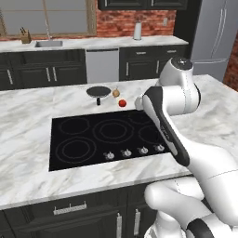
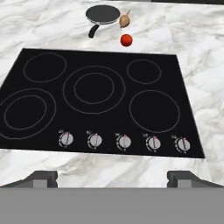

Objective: Place the pan on the center burner on the stove. Then place the tomato and the onion in the pan and turn on the center burner.

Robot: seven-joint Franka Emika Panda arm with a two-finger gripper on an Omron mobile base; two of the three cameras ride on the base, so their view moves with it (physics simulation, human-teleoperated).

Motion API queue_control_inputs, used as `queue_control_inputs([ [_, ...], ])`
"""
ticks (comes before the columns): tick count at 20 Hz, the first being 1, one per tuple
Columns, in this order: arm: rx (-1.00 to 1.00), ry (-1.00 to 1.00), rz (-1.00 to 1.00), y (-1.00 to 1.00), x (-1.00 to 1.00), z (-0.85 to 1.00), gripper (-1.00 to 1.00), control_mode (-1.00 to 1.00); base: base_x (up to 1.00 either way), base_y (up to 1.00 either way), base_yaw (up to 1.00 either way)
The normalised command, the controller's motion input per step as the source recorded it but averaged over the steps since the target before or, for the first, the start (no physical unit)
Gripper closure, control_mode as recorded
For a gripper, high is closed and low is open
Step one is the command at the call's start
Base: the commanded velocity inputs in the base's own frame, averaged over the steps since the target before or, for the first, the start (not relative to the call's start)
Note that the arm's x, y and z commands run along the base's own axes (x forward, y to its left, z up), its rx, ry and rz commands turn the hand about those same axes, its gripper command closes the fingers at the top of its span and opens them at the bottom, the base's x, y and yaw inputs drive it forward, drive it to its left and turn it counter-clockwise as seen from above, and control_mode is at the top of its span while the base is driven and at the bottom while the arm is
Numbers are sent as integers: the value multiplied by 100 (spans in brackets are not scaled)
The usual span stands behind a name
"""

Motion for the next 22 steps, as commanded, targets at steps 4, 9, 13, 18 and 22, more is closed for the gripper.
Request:
queue_control_inputs([
  [4,0,0,0,0,0,0,-100,100,-23,67,-7],
  [9,0,0,0,0,0,0,-100,100,-30,68,-7],
  [13,0,0,0,0,0,0,-100,100,-48,63,-8],
  [18,0,0,0,0,0,0,-100,100,-49,66,-9],
  [22,0,0,0,0,0,0,-100,100,-33,71,-11],
])
